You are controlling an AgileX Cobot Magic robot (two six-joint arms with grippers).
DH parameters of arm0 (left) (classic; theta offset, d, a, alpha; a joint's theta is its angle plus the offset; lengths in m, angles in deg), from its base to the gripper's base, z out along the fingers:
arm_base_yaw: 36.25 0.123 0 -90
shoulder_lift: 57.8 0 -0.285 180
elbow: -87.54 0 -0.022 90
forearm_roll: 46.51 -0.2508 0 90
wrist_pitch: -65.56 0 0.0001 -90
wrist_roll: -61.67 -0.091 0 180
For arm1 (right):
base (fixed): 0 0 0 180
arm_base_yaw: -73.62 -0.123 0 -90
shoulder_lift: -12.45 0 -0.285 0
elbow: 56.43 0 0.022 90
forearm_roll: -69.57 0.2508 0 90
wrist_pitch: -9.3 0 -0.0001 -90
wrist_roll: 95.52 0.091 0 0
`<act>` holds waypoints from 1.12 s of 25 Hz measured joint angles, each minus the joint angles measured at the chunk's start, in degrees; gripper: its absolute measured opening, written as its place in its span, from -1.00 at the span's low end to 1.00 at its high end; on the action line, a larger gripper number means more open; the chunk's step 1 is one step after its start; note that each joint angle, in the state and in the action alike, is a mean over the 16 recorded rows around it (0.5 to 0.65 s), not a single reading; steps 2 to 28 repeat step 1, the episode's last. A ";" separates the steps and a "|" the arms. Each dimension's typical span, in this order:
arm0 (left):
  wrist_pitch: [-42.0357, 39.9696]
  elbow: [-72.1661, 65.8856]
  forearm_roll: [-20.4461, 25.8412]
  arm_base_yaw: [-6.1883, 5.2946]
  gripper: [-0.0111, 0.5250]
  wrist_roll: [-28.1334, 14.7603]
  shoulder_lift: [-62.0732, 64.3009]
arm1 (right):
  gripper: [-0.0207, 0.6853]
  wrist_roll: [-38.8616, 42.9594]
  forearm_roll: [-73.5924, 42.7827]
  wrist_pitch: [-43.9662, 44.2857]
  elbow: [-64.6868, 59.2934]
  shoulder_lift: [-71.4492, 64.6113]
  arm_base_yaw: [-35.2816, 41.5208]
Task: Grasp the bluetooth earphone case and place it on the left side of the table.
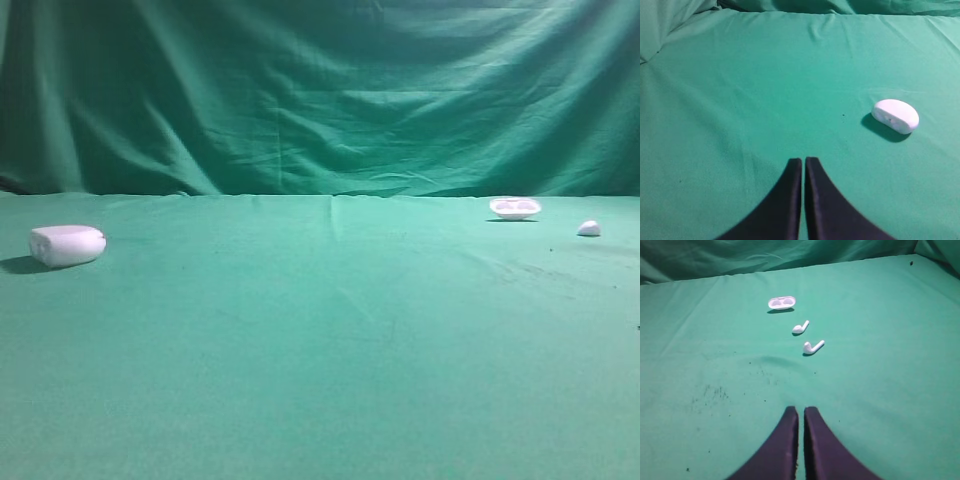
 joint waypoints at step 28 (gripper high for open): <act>0.00 0.00 0.00 0.00 -0.96 0.00 0.00 | -0.94 0.00 0.00 0.00 0.00 0.00 0.00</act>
